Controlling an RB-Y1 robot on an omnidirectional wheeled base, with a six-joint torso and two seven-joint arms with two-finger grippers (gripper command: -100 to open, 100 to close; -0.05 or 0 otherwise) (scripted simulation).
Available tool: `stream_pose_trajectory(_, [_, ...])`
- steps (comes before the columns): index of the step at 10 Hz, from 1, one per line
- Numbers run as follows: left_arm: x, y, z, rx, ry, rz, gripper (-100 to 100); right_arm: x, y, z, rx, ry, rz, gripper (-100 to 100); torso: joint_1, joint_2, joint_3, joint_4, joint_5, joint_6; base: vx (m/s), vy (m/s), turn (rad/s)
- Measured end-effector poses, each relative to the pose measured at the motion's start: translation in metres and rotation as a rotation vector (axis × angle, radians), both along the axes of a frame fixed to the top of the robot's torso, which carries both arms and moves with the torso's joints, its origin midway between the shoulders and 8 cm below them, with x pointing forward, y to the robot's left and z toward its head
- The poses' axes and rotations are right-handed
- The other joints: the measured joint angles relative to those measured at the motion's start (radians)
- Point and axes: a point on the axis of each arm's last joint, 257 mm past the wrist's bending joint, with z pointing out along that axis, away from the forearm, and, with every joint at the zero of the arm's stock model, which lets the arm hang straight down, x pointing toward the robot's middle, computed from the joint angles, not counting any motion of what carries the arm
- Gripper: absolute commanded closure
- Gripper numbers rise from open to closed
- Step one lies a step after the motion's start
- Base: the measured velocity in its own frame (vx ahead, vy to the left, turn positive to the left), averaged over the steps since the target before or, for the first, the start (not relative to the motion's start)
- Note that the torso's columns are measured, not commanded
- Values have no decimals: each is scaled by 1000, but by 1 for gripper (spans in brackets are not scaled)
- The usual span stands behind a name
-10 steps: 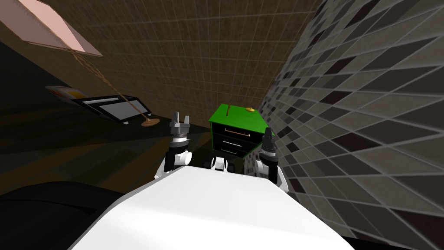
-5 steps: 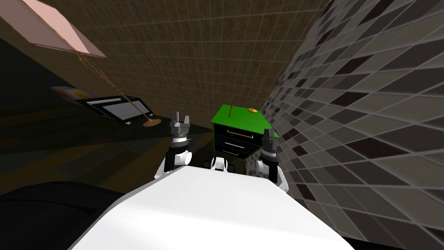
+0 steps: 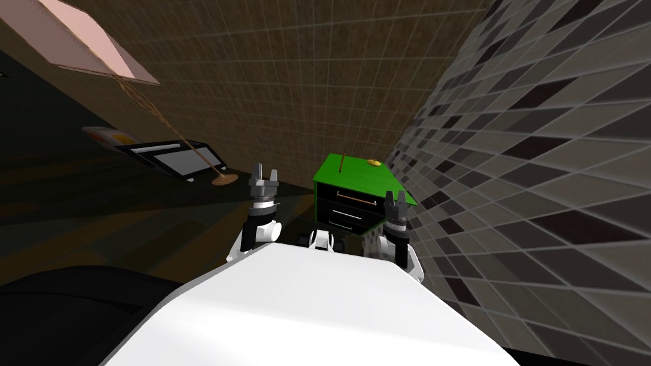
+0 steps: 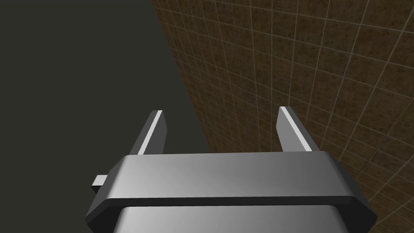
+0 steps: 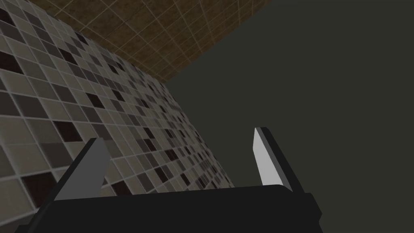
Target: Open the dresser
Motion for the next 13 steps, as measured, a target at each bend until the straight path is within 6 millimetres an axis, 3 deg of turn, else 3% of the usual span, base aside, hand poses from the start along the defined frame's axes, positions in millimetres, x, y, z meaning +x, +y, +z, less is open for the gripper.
stream_pose_trajectory(13, [0, 0, 0, 0, 0, 0, 0, -1, -40, -34, -268, -21, -333, -100, -1, 0, 0, 0, 0, 0, 29, 42, 22])
